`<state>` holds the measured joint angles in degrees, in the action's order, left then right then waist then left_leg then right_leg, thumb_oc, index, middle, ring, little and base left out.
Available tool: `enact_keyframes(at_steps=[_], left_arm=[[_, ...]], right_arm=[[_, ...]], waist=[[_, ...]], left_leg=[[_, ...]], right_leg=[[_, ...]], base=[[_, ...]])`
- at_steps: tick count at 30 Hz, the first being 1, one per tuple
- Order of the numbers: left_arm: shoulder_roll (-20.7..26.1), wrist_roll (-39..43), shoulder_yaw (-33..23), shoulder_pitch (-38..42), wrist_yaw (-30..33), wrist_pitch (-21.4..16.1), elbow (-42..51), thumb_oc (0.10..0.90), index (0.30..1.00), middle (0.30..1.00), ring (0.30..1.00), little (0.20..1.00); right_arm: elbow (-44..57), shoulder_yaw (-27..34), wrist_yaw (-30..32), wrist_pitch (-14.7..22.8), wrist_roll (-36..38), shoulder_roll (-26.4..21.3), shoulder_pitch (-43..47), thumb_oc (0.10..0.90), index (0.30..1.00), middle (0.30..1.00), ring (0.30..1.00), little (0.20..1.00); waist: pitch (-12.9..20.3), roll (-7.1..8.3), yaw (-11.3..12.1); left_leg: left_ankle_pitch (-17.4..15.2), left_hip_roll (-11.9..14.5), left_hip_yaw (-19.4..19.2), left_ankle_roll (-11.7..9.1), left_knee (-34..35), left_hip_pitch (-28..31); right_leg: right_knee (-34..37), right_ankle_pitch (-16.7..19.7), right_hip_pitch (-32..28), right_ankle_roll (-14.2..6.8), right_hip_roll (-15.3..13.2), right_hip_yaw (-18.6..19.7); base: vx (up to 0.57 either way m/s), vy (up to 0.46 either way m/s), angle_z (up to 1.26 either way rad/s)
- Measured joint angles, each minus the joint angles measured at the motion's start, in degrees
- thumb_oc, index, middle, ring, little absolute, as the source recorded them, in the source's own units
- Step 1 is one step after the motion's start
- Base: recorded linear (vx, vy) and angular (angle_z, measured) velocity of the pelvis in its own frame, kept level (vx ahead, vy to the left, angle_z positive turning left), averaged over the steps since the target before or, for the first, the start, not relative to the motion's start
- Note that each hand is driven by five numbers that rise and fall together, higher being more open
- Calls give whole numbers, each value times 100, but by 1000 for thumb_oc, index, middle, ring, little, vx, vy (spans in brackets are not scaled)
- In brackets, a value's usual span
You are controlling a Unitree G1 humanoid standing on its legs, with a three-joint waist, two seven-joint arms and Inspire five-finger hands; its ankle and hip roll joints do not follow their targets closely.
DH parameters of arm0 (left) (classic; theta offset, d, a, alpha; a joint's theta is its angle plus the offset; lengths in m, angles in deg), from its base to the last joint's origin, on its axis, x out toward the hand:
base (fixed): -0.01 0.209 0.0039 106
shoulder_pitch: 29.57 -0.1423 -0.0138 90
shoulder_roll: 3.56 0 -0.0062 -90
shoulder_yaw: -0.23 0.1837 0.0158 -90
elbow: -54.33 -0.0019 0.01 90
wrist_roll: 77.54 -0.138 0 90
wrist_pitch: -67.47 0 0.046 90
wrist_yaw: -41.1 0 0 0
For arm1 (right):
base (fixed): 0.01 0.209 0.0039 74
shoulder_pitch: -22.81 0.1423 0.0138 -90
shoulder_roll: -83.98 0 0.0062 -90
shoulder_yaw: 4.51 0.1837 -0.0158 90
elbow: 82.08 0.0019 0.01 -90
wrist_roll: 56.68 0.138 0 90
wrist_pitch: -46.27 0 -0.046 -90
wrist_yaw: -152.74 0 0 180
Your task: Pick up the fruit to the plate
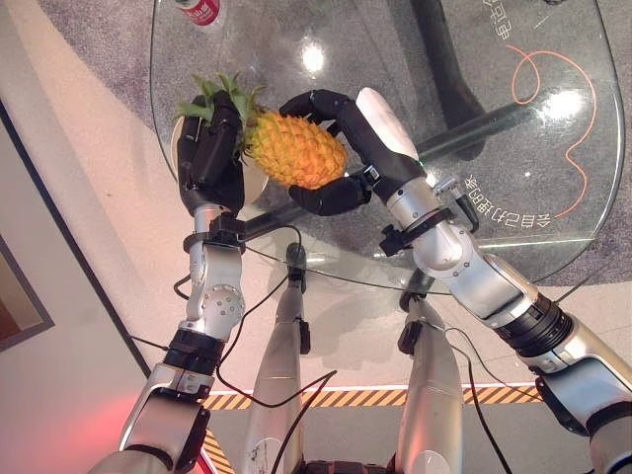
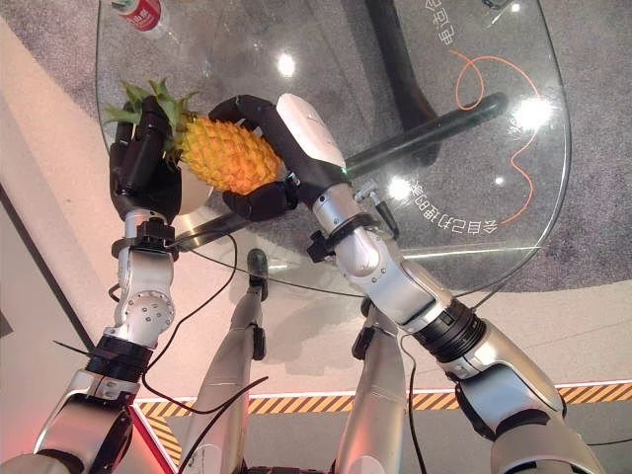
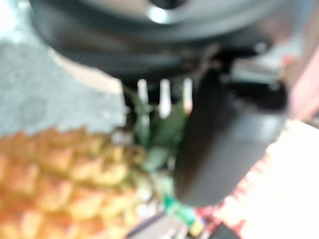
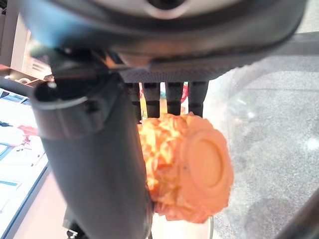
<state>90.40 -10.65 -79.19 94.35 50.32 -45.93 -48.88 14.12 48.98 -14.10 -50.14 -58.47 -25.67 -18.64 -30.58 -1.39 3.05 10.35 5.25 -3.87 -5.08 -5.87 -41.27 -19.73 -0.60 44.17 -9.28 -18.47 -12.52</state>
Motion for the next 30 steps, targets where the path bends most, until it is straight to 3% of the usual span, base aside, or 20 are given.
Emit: enact_keyframes(at_steps=[5, 6, 7, 8, 30], left_arm=[[6, 11, 0, 1, -16, -2, 0, 100, 300, 300, 300, 200], [7, 12, 0, 1, -16, -5, 0, 100, 300, 300, 300, 200], [12, 12, 0, 3, -16, -14, -4, 100, 300, 300, 300, 200], [14, 12, 0, 8, -16, -24, -11, 100, 300, 300, 300, 200], [-88, -167, 218, 183, -92, -272, -12, 100, 300, 300, 300, 200]], right_arm=[[0, 0, -2, 6, 0, -12, 0, 100, 300, 300, 300, 200], [0, 0, -1, 9, 0, -12, 0, 289, 462, 462, 462, 389], [0, 0, 0, 18, 0, -12, 0, 372, 533, 533, 533, 472], [0, -1, 1, 23, 2, -11, 0, 800, 900, 900, 900, 900], [61, -45, 131, 28, 18, 147, -56, 800, 900, 900, 900, 900]], waist=[[0, 0, 0], [0, 0, -1], [0, 0, -2], [0, 0, -3], [0, 0, -20]], left_leg=[[0, 0, 1, 0, 0, 0], [0, 1, 1, 0, 0, 0], [0, 0, 1, 0, 0, 0], [0, 0, 1, 0, 0, 0], [0, 4, 3, 0, 8, -7]], right_leg=[[0, 0, -1, 0, 1, -1], [0, 0, -1, 0, 1, -1], [0, 0, -1, 0, 1, -1], [0, 0, -1, 0, 1, -1], [14, 0, 1, 0, 9, -2]], base=[[0, 0, 0], [0, 0, 0], [0, 0, 0], [0, 0, 0], [0, 0, 0]])
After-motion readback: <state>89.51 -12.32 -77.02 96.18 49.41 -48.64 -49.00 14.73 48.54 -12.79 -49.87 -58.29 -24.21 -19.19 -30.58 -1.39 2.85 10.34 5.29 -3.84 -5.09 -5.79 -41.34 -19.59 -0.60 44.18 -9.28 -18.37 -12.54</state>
